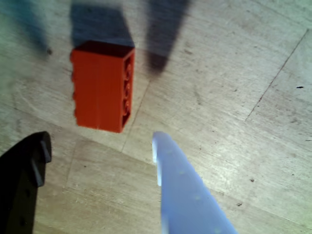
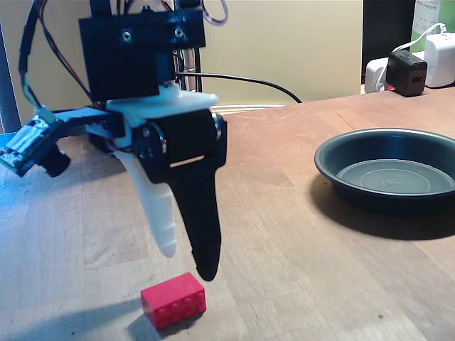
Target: Grasp a lego block and put it in the bin.
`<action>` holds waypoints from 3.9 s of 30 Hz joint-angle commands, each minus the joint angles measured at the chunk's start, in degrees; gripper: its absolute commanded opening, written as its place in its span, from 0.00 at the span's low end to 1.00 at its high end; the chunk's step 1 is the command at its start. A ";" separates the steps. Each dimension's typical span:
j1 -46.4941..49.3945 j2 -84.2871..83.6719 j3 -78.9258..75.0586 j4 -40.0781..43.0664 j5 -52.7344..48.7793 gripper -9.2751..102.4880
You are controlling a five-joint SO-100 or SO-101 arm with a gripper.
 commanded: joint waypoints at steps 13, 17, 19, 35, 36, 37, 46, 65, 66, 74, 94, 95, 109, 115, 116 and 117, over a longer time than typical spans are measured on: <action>-0.09 0.18 -3.87 -0.53 0.00 0.26; -0.18 -3.52 -6.06 0.00 0.18 0.27; -0.26 -5.98 -8.70 0.18 0.18 0.27; 0.62 -8.88 -9.76 -0.44 -0.18 0.26; 0.62 -9.05 -9.76 -0.44 0.00 0.26; 0.62 -9.58 -9.76 -0.44 0.26 0.26; 1.85 -13.97 -10.55 -1.76 0.00 0.12; 0.97 -6.68 -8.44 6.06 0.53 0.08; 0.88 -5.19 -7.47 6.68 0.53 0.08; -5.89 9.49 4.66 6.50 8.53 0.08; -34.01 22.59 17.40 7.12 53.79 0.08; -34.80 22.50 17.40 7.12 54.76 0.08; -46.76 22.41 16.88 6.94 67.85 0.08; -51.42 22.41 16.26 6.24 73.21 0.08; -51.86 22.32 15.56 6.24 73.83 0.08; -52.29 22.24 14.94 6.24 74.44 0.08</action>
